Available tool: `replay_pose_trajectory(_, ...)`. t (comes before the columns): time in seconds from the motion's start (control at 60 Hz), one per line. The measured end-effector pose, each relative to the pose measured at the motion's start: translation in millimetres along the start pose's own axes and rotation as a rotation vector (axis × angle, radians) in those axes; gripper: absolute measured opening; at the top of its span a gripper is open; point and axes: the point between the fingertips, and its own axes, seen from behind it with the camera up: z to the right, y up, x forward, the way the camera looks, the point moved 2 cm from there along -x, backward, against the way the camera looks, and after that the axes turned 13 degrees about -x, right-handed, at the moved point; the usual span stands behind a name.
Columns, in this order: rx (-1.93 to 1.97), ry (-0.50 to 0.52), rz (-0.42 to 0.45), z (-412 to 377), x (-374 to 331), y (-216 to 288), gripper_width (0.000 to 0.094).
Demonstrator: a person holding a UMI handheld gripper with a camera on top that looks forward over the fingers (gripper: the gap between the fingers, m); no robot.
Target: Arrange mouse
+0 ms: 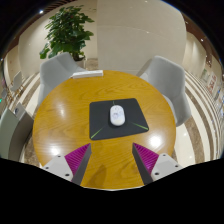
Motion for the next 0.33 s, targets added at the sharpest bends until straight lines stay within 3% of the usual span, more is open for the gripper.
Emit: replay_pose_trajectory(0.333,-0.036,0.005,-0.006,-18.1,-16.9,-15.9,0.0854)
